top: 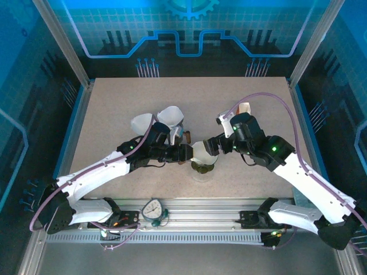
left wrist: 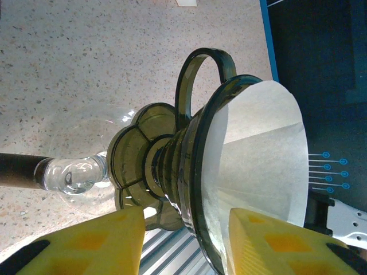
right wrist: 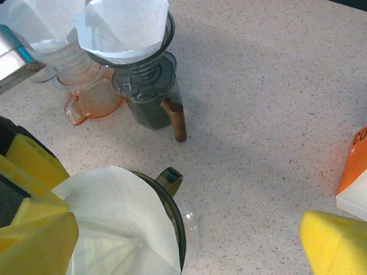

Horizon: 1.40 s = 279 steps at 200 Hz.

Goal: Place the coffee filter in the dripper

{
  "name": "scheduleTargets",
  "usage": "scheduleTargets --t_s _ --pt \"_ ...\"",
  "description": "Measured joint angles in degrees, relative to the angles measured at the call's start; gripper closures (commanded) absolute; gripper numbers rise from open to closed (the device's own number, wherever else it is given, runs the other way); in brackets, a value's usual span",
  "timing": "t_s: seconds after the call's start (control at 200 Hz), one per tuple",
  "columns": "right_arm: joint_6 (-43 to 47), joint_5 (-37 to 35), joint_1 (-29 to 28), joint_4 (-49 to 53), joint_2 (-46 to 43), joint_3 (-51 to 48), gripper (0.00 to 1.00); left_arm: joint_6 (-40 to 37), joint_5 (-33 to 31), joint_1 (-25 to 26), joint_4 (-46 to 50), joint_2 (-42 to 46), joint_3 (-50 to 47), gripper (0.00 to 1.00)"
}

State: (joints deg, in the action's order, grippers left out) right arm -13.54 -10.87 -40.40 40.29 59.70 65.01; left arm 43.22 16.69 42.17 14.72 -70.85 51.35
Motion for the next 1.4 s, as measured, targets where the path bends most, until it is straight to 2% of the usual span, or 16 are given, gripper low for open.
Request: scheduleTargets --t_s 0.29,0.45,0.57,0.86,1.186,1.276,1.396 --pt "-0.59 0.63 0.31 -0.28 -1.14 -0.22 0.00 0.37 -0.92 -0.02 0.00 0.31 -0.02 0.38" --pt "-0.61 0.59 0.35 -0.76 -2.58 -0.26 0.00 0.33 -1.90 -0.04 0.02 1.79 -0.04 0.21" --pt "-0.61 0.55 0.35 -1.95 -4.28 -0.83 0.00 0.42 -2.64 -0.31 0.28 3.28 -0.07 0.01" --pt "-0.63 -1.20 0.35 -7.82 -10.47 -5.60 0.00 0.02 -6.58 -1.81 2.47 9.55 -0.09 0.01" --pt "-1.51 -5.25 0.35 -15.58 -15.06 -14.14 0.00 -5.20 -20.76 -3.48 7.41 22.03 -0.07 0.01" --pt "-1.68 -6.12 0.35 -16.74 -16.44 -16.46 0.00 -6.14 -22.40 -6.75 9.25 23.54 0.00 0.01" --pt "-2.03 -6.97 0.35 -17.16 -17.09 -17.46 0.00 -6.10 -22.49 -14.97 11.17 23.65 -0.07 0.01"
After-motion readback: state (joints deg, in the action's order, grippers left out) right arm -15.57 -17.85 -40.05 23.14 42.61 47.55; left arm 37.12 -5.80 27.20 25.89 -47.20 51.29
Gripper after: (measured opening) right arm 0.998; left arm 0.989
